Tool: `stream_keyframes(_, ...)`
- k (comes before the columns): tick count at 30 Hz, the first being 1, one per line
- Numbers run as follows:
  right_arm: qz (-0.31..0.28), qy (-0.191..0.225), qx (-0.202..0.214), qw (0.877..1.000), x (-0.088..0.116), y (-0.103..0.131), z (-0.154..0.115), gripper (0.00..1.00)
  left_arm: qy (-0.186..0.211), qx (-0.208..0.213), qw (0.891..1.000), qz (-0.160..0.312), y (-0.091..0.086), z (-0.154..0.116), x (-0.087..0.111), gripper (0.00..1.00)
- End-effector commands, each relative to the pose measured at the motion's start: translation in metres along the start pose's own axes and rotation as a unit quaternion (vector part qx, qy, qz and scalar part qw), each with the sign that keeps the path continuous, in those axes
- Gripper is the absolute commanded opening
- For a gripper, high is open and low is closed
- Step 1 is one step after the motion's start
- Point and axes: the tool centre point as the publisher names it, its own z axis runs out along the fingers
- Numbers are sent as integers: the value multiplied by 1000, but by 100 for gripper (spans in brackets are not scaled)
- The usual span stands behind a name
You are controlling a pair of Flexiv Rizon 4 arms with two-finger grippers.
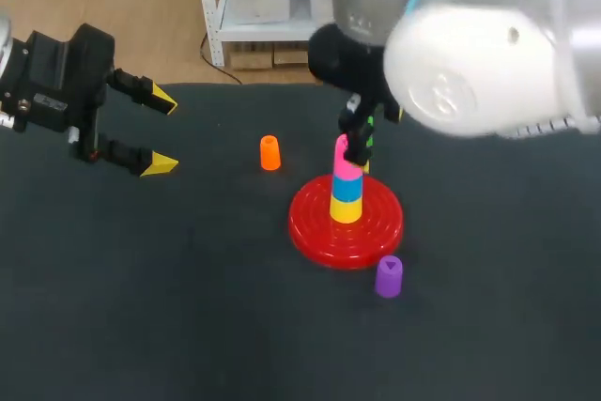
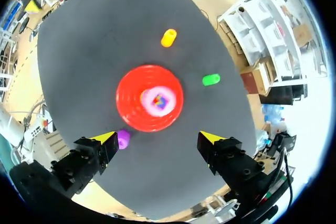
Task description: Pick up and stack the cylinders on the red base in this order: pink,purple,orange,green
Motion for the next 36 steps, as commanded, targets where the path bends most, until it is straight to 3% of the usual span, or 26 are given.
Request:
stream_keyframes(1,9,-30,-7,999,24,16,6,100,-1,0,1000,1,0,1,1,100)
stream_keyframes(6,38,-29,-17,999,29,18,10,100,-1,0,1000,1,0,1,1,100)
stream_keyframes(28,38,-29,-17,999,29,18,10,100,-1,0,1000,1,0,1,1,100)
stream_keyframes(36,27,-45,-35,998,47,22,32,100,-1,0,1000,1,0,1,1,100)
